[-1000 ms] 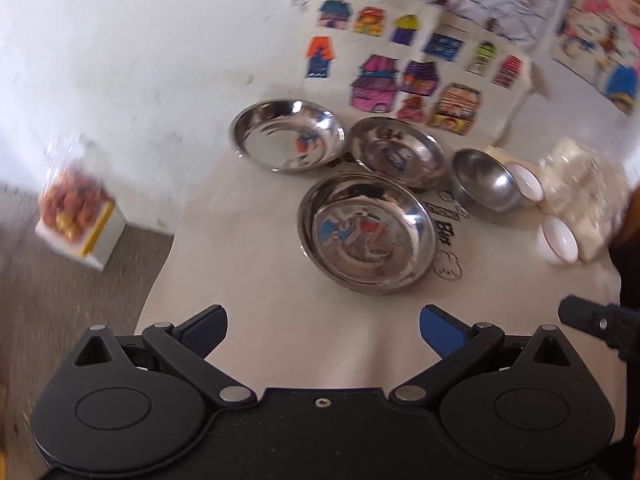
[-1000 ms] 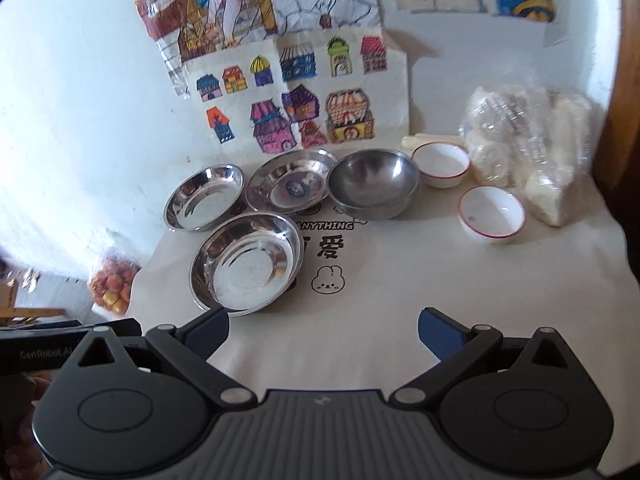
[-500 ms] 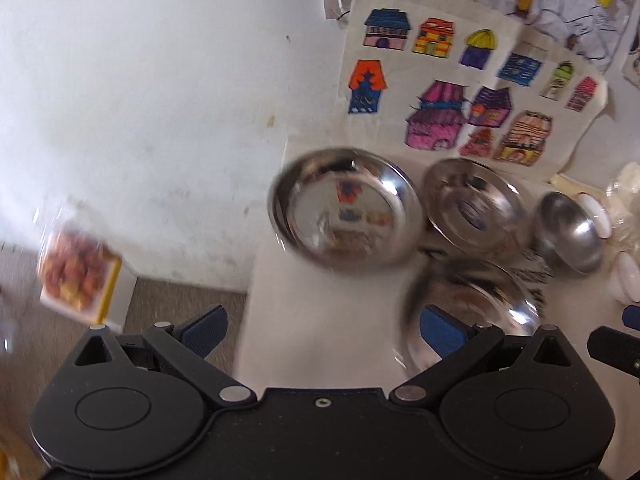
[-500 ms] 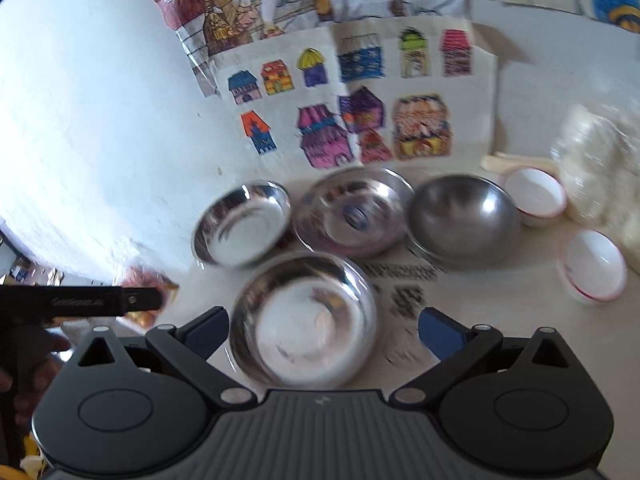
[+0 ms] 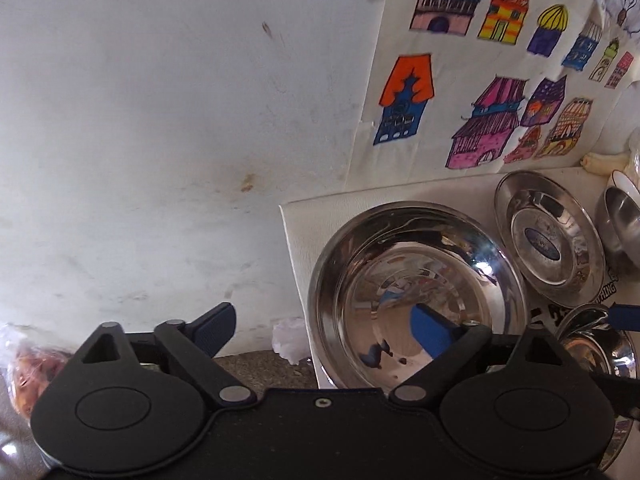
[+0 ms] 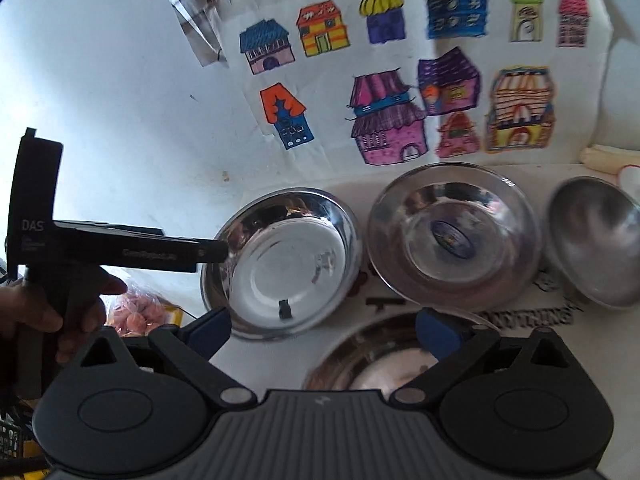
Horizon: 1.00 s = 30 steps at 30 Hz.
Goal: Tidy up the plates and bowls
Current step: 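Reach both grippers to the rim of a plain steel plate and close, then lift the steel plate with both grippers toward the blue-labeled plate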
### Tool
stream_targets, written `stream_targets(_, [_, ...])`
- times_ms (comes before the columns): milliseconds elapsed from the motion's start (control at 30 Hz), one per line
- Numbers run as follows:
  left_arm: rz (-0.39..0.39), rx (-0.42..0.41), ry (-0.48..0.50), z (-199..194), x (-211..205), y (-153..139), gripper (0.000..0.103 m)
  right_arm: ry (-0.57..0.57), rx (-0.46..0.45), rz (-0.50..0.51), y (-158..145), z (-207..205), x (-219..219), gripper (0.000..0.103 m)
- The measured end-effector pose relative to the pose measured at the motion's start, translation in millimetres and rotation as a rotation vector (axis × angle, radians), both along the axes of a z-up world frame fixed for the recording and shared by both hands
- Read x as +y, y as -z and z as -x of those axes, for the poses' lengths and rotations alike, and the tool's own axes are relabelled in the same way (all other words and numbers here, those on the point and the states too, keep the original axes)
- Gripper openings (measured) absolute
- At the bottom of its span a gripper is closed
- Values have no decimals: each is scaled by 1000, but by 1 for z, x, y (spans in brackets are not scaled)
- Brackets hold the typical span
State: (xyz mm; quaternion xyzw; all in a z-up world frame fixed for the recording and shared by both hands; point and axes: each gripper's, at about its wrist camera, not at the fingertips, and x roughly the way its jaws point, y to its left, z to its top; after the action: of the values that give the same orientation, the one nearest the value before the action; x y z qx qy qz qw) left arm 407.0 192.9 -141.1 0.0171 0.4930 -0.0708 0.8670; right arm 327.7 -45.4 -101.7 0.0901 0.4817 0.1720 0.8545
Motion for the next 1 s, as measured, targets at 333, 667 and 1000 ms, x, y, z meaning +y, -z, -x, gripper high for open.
stream_targets(333, [81,20,35,-3,11,13,55,25,59,12,28,-38,17,79])
stream_targets(667, [118,63,1,-8,18,19,21,20,129,29,44,-52,29,47])
stream_targets(1000, [127,81,-22,-11,22,21,10,54,164,54,54,-55,30,20])
